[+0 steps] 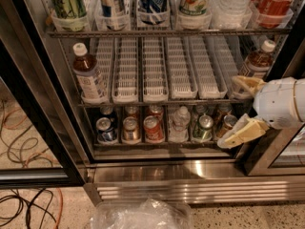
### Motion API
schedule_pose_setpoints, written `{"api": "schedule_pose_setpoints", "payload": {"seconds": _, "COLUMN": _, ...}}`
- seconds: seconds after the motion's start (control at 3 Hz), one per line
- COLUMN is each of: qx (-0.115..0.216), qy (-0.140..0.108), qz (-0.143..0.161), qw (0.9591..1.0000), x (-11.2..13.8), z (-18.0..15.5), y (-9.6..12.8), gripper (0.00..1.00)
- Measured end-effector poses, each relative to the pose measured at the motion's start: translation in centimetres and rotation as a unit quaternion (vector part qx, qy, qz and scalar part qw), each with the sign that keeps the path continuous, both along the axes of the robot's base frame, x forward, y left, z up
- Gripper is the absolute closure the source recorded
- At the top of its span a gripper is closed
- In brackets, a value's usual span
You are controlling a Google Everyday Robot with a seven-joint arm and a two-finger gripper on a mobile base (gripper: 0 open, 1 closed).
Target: Pick green can from bottom shelf of fridge
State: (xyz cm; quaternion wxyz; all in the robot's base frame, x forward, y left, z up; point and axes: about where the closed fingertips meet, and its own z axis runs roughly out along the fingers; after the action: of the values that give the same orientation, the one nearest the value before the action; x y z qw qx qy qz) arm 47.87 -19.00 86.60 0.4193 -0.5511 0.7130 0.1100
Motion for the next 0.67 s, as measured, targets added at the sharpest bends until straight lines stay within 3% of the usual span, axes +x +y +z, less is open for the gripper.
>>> {"api": "schedule_pose_setpoints", "payload": {"seconds": 0.33, "qx": 0.0, "qy": 0.0, "qz": -0.001, "qw": 1.0, "x": -0.04, "z": 0.08, "y": -0.06, "gripper": 0.0}}
{"api": "schedule_pose_setpoints", "payload": {"seconds": 0.67, "qx": 0.048, "qy": -0.014, "qz": -0.025, "qw": 0.9985, "x": 0.5, "z": -0.1, "y": 0.53, "gripper": 0.0}}
